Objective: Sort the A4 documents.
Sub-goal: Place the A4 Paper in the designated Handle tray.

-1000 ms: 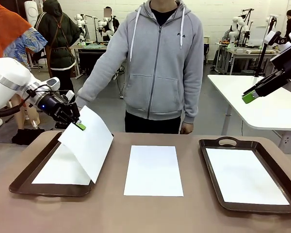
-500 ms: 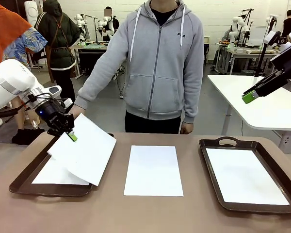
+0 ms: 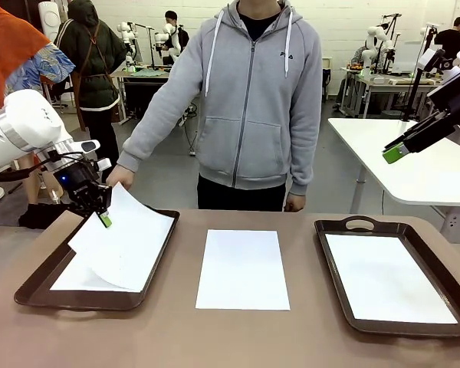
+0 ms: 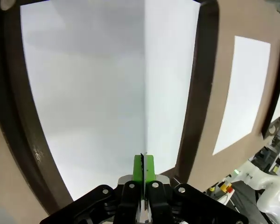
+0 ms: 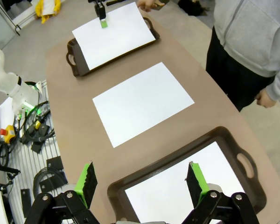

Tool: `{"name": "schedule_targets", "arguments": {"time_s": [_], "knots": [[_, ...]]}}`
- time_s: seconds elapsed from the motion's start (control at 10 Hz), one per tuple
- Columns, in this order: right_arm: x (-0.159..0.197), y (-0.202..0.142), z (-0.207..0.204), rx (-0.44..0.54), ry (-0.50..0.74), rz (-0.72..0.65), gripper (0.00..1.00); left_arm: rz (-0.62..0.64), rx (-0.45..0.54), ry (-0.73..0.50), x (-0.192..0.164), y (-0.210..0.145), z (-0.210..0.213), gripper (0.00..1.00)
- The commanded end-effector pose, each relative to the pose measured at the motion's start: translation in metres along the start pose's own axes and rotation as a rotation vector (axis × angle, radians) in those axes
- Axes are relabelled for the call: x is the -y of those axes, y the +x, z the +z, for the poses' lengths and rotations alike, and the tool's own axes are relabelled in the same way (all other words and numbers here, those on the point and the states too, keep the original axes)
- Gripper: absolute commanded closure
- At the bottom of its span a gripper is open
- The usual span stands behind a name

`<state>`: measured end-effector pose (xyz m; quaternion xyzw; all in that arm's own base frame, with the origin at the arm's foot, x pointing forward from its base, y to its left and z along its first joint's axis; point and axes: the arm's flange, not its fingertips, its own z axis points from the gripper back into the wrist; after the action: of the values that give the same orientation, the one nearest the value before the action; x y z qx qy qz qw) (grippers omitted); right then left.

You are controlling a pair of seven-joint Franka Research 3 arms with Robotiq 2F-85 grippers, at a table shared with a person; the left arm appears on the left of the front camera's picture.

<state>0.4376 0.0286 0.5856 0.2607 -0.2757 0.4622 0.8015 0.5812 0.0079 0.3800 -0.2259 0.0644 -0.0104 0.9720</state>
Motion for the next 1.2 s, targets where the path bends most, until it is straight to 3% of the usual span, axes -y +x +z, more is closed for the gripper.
{"name": "schedule_targets", "arguments": {"time_s": [0.0, 0.5, 0.8, 1.1], "knots": [[0.001, 0.000, -0.001, 0.010, 0.013, -0.001, 0.00, 0.053, -0.003, 0.077, -0.002, 0.002, -0.009, 0.99], [0.001, 0.000, -0.001, 0.010, 0.013, -0.001, 0.00, 0.053, -0.006, 0.119, -0.012, 0.007, -0.023, 0.99], [0.001, 0.000, -0.001, 0.010, 0.013, -0.001, 0.00, 0.085, 0.024, 0.207, -0.017, 0.008, -0.027, 0.99], [0.001, 0.000, -0.001, 0.010, 0.013, -0.001, 0.00, 0.081, 0.035, 0.204, -0.017, 0.006, -0.028, 0.66]]}}
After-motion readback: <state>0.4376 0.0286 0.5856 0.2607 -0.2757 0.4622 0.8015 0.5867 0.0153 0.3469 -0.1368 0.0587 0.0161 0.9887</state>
